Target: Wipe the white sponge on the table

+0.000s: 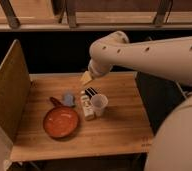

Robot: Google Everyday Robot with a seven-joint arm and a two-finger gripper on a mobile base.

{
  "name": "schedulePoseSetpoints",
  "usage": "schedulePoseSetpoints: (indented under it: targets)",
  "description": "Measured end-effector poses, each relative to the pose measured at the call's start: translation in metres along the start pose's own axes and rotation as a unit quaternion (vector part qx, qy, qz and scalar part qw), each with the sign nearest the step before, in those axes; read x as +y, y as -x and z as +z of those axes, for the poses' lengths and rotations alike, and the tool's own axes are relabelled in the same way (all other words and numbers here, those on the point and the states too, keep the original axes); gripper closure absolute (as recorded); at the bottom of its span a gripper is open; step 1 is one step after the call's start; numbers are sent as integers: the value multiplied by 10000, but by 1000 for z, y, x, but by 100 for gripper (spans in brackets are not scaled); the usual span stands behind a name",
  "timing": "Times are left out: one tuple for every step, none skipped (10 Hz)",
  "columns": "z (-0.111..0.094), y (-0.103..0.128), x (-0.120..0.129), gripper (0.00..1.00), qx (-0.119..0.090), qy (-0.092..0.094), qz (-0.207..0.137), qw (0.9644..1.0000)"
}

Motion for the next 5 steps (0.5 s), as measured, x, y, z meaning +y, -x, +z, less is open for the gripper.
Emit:
schedulePoseSetpoints:
  targets:
    - [16,10,22,24,-60,141,-318,9994]
    - [30,14,39,24,-55,284,-508,9983]
    - [49,16,59,24,-12,466,-685,9966]
    - [64,15,68,24,63,576,-770,9953]
    - [81,12,71,24,164,645,-814,9945]
